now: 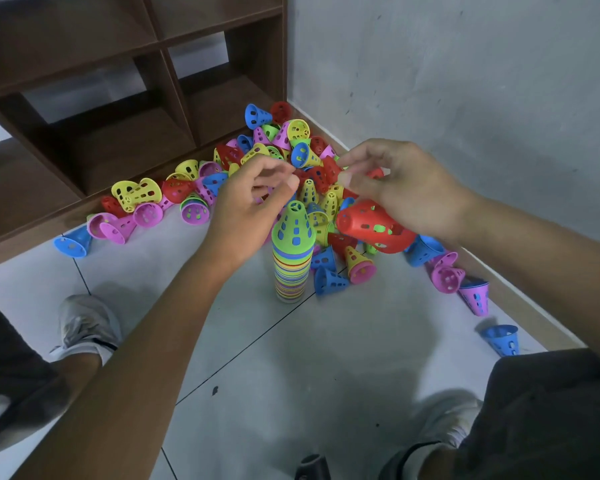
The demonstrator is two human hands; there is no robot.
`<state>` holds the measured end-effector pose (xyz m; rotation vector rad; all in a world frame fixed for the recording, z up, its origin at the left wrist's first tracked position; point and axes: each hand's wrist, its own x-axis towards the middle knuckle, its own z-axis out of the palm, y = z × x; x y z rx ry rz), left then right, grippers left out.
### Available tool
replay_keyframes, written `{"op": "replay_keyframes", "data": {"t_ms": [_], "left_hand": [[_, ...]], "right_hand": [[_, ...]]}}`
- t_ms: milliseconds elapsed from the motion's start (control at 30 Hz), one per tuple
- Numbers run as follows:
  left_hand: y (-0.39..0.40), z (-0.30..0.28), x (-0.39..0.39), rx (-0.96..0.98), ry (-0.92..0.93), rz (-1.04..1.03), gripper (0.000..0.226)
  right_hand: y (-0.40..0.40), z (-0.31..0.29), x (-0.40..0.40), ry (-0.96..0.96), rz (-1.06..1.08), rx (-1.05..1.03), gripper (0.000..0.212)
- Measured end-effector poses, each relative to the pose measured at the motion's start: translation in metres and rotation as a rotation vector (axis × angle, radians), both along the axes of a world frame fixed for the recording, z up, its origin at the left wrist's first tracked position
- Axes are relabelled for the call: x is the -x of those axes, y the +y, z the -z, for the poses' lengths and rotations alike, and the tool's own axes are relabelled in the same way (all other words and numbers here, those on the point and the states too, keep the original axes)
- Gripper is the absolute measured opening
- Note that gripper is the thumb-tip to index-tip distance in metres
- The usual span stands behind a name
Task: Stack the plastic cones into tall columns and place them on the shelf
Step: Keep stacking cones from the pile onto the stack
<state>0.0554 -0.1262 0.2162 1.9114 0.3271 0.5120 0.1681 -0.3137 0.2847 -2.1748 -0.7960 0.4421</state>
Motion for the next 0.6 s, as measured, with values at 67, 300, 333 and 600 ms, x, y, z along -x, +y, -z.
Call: {"op": "replay_keyframes", "data": {"t_ms": [67, 300, 333, 600], "left_hand": [[-0.008, -0.010, 0.000, 0.030, -0.024, 0.071, 0.027], [-0.027, -0.022, 0.002, 0.130, -0.046, 0.292, 0.045], [-0.029, -0.021, 0.001, 0.170, -0.052, 0.312, 0.047], [-0.048, -0.010, -0.001, 0.331, -0.119, 0.286, 0.050]], "right_hand": [[0.003, -0.001, 0.002, 0.056, 0.054, -0.060, 0.014], [0.008, -0.011, 0.009, 0.366, 0.254, -0.266, 0.016], [0.009, -0.012, 0.009, 0.402, 0.284, -0.287, 0.018], [0.011, -0.017, 0.015, 0.785, 0.336, -0.489, 0.029]]}}
